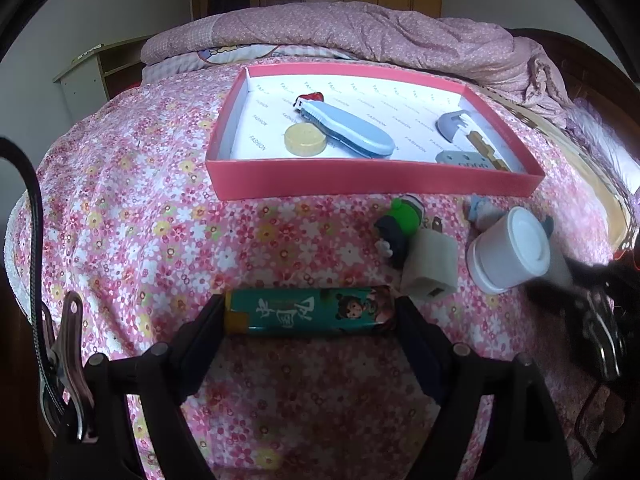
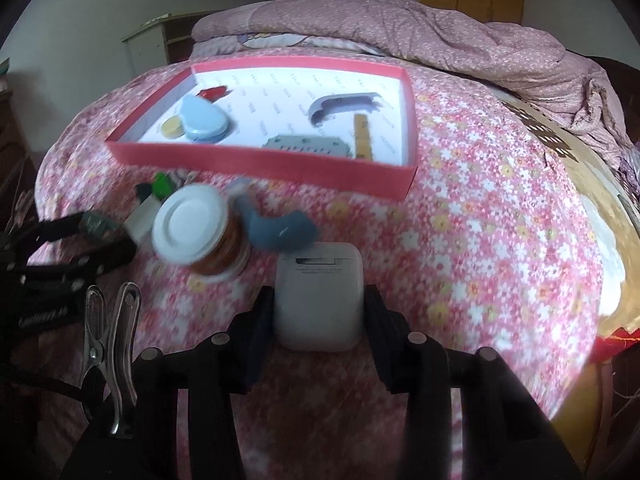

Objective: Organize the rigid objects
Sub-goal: 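Grasp the green printed tube with the left tool while the right tool grasps the white earbud case, then carry the green tube into the tray with the left tool while the right tool carries the earbud case, then open both tools to drop the tube and earbud case, then withdraw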

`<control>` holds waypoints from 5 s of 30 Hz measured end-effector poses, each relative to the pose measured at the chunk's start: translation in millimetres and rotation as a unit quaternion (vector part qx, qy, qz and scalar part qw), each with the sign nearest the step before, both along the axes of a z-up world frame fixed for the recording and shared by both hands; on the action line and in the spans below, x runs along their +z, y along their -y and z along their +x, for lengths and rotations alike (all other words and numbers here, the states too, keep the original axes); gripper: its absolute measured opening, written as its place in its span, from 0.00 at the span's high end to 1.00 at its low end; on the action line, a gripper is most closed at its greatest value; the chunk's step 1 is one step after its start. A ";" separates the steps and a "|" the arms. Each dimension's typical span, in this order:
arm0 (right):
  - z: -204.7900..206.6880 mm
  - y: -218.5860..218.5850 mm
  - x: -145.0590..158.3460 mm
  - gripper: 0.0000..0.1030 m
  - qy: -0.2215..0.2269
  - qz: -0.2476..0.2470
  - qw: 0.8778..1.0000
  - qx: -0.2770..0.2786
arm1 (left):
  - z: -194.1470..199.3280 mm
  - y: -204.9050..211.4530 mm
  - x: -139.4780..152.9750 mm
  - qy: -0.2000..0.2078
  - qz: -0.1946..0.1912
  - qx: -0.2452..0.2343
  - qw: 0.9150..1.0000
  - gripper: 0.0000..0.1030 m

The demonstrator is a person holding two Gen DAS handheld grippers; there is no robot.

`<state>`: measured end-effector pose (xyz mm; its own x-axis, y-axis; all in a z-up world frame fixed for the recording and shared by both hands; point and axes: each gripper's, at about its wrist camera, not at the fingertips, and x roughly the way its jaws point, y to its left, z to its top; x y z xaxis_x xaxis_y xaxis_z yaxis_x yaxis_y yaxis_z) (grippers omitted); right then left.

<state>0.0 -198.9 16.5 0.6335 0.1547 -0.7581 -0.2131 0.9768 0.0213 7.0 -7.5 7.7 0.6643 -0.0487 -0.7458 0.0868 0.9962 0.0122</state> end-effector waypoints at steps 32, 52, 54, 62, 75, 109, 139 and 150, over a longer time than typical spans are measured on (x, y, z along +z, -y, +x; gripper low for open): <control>-7.7 13.1 2.9 0.57 0.011 0.053 0.999 0.004 | -0.5 -11.4 23.0 -0.001 -0.042 -0.033 0.999 0.19; 35.9 29.8 46.4 0.57 0.031 0.060 0.998 0.011 | 49.1 -9.4 60.7 0.013 -0.051 -0.046 0.998 0.19; 43.1 28.8 48.3 0.57 0.029 0.058 0.998 0.009 | 57.9 -8.5 62.4 0.012 -0.051 -0.048 0.997 0.19; 68.5 24.0 49.2 0.57 0.000 0.066 0.998 -0.005 | 99.6 -4.6 70.6 0.012 -0.054 -0.067 0.996 0.19; 153.1 22.0 62.9 0.57 0.000 0.086 0.996 0.004 | 176.3 19.6 69.1 -0.003 -0.048 -0.061 0.997 0.19; 195.0 4.6 36.8 0.57 -0.002 0.047 0.999 -0.019 | 192.9 20.3 40.1 -0.014 -0.028 -0.034 0.999 0.18; 108.8 13.4 65.2 0.38 0.035 0.079 0.996 -0.007 | 129.1 11.1 70.0 -0.009 -0.050 -0.021 0.998 0.18; 72.6 15.3 63.1 0.38 0.026 0.084 0.996 0.001 | 95.3 -2.8 70.4 -0.015 -0.052 -0.032 0.998 0.18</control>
<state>72.6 -214.2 79.6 0.6703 0.2788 -0.6878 -0.2206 0.9597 0.1740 102.4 -4.7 78.2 0.6350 -0.1682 -0.7540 0.1490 0.9843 -0.0941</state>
